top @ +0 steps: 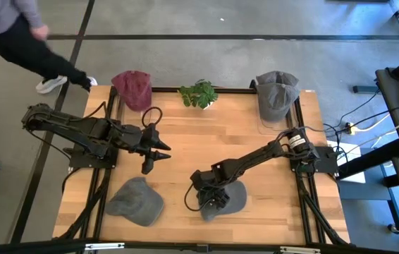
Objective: Pick & Place hat
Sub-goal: Put the gray cap into the right transparent bin
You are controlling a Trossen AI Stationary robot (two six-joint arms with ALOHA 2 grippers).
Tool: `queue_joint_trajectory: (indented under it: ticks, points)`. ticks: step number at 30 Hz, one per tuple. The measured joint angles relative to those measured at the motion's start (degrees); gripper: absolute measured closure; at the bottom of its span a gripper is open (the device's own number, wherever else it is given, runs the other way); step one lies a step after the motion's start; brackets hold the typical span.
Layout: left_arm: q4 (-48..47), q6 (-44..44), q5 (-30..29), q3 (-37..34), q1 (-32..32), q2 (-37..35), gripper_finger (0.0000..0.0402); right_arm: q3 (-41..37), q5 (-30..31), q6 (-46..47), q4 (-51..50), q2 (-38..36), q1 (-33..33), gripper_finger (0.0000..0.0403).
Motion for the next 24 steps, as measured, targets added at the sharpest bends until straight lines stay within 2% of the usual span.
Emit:
queue_joint_trajectory:
  ticks: [6, 14, 21, 24]
  points:
    - [-0.08, 0.00, -0.16, 0.00, 0.00, 0.00, 0.0263, -0.20, 0.59, 2.53, -0.77, -0.81, 0.00, 0.0391]
    - [-0.09, 0.00, -0.18, 0.00, 0.00, 0.00, 0.0263, -0.85, 2.32, 13.83, -4.44, -6.54, -0.89, 0.0396]
    - [-0.09, 0.96, -0.66, 0.00, 0.00, 0.00, 0.0263, -0.70, 10.54, 23.25, -8.61, -17.43, -1.11, 0.0397]
    - [-0.14, 1.12, -3.90, -0.02, 0.00, 0.02, 0.0263, -0.55, 16.26, 27.84, -9.92, -23.14, -1.09, 0.0397]
